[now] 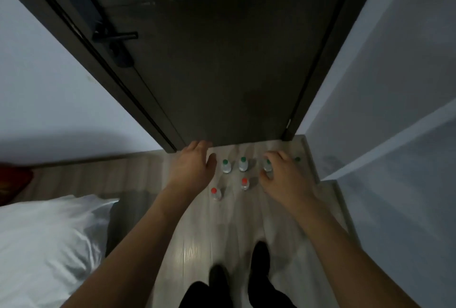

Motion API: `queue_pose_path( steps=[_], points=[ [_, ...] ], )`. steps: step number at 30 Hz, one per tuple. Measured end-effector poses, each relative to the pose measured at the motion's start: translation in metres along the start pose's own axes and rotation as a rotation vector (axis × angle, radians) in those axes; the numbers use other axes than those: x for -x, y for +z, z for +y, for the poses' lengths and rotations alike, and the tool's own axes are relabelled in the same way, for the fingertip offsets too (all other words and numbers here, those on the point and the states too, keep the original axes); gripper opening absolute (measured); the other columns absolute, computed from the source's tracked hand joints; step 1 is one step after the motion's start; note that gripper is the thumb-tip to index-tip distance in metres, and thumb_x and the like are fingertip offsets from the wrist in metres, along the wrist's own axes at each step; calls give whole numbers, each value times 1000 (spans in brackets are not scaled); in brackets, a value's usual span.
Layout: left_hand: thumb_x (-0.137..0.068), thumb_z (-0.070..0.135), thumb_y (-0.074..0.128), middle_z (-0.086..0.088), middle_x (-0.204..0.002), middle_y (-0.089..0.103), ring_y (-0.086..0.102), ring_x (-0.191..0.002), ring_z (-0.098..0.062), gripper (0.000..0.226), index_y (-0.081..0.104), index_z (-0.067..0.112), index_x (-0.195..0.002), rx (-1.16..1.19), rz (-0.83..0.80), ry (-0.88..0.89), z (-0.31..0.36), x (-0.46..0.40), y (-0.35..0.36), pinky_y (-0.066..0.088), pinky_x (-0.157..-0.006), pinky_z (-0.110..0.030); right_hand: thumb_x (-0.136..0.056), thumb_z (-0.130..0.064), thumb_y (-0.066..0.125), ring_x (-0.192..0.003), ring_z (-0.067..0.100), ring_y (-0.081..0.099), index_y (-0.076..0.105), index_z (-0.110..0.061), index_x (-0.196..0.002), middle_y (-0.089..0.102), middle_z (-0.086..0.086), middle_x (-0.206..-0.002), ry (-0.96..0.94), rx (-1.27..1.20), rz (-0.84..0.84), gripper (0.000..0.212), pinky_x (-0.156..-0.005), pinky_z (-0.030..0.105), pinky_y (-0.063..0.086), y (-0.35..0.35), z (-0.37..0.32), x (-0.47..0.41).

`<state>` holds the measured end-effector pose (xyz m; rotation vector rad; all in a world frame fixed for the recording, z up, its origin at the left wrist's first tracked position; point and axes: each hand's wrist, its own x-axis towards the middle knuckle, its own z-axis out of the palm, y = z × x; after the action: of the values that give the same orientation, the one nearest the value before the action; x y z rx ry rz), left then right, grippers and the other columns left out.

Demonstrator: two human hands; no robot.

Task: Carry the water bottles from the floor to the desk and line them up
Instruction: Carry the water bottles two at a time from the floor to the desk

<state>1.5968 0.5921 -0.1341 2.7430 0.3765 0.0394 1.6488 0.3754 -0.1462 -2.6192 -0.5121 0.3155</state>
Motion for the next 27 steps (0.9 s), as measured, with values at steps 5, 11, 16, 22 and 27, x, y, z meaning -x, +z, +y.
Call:
queue_pose_path(
  steps=[5,11,16,22,27],
  points=[
    [-96,29,52,-7,-128,59,58,-112,-27,36,56,14,-129,-5,-97,12,-54,-57,65,48,-92,-37,-88,-29,59,-113,24,55,52,-20,-130,51,4,-131,19,14,-72,43,-94,38,47,64,13,-68],
    [-95,30,52,-5,-129,58,58,-110,-25,39,54,15,-131,12,-187,-29,-162,-100,255,50,-89,-36,-89,-33,58,-118,27,52,46,-19,-138,48,6,-137,59,113,-206,52,-98,36,42,249,90,-154],
    [-95,34,53,-5,-137,51,56,-113,-24,48,46,15,-139,10,-354,-98,-247,-110,434,50,-92,-40,-87,-36,61,-118,32,50,31,-25,-142,39,8,-140,138,84,-278,62,-98,42,43,424,164,-203],
    [-87,49,61,-6,-139,47,54,-118,-27,67,39,18,-142,-84,-572,-130,-319,-128,572,49,-95,-42,-91,-43,51,-112,34,52,30,-19,-140,41,14,-135,214,206,-371,59,-92,42,45,577,243,-249],
    [-82,50,63,-7,-125,53,56,-111,-28,64,43,18,-133,-177,-647,-72,-330,-149,598,48,-87,-38,-96,-46,40,-108,36,54,36,-13,-129,45,18,-133,255,276,-330,47,-92,46,45,625,265,-266]
  ],
)
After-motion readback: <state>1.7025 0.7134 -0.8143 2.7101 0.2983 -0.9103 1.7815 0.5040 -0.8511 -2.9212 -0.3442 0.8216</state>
